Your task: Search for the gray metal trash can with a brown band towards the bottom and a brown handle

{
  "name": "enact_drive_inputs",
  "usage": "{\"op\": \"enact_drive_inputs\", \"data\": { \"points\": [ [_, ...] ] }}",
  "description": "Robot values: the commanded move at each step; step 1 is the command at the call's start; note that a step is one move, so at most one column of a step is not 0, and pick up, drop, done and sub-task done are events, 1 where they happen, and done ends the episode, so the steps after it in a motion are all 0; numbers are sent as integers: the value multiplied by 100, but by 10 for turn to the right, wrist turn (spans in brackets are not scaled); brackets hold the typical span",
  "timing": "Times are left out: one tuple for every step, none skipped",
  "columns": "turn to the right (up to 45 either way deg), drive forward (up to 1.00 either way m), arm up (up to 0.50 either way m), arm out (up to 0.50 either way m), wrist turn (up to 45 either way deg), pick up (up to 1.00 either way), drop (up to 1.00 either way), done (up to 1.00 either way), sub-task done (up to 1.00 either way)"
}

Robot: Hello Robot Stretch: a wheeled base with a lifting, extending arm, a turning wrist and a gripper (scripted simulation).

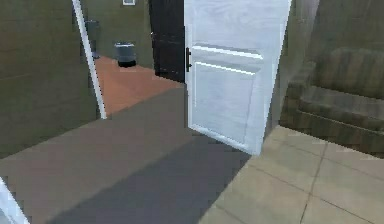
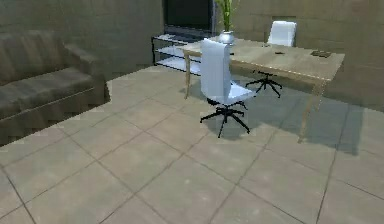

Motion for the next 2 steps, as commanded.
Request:
{"op": "enact_drive_inputs", "data": {
  "points": [
    [0, 55, 0, 0, 0, 0, 0, 0, 0],
    [-180, 0, 0, 0, 0, 0, 0, 0, 0]
  ]
}}
